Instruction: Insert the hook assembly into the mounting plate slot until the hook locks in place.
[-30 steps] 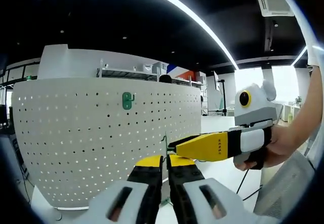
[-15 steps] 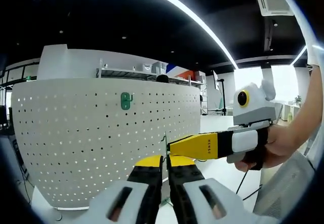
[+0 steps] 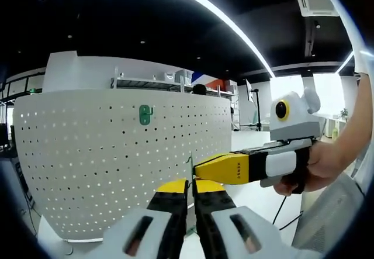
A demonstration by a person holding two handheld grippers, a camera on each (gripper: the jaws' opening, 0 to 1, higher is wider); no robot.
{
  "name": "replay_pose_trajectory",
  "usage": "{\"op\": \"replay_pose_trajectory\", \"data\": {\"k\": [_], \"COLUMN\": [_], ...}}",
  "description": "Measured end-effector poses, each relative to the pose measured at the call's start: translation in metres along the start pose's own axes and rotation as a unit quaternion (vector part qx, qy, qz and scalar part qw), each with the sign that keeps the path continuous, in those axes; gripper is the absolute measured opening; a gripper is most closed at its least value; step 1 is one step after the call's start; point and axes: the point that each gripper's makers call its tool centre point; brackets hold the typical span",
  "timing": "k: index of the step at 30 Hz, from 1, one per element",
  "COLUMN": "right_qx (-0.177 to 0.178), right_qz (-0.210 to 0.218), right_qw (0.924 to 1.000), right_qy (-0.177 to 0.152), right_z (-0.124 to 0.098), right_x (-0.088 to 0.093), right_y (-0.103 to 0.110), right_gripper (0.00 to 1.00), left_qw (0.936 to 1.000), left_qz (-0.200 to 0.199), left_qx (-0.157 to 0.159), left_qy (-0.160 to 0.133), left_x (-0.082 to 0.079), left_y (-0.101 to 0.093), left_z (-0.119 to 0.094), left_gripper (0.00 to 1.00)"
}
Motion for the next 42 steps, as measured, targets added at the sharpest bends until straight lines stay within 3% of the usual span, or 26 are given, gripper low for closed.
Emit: {"op": "replay_pose_trajectory", "data": {"k": [7,19,31,37,42], "right_qx": [0.001,0.002,0.001,0.001,0.001], "right_qz": [0.003,0.065,0.071,0.074,0.076], "right_qw": [1.0,0.9979,0.9975,0.9973,0.9971], "right_qy": [0.001,0.001,0.002,0.0,0.001], "right_z": [-0.002,-0.003,-0.004,-0.004,-0.005], "right_x": [0.002,-0.002,-0.002,-0.003,-0.003], "right_y": [0.0,-0.001,0.0,-0.003,-0.003], "right_gripper": [0.02,0.0,0.0,0.0,0.0], "left_qw": [0.9998,1.0,0.9999,0.9999,0.9997], "left_qz": [0.016,0.004,0.013,0.007,-0.002], "left_qx": [0.001,0.004,0.008,0.008,0.007], "left_qy": [0.009,-0.002,0.001,0.008,0.021], "left_x": [0.002,-0.001,0.0,0.003,0.01], "left_y": [-0.003,-0.003,-0.004,-0.003,-0.002], "left_z": [0.0,0.0,0.001,0.002,0.004], "left_gripper": [0.02,0.03,0.05,0.14,0.32]}}
Point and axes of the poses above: the point that each gripper's makers call its tool centre point, and the gripper's own axes: z roughly forward along the fingers, y roughly to its left, x roughly out of its underside, and after that the axes turned 15 degrees about -z, right-handed
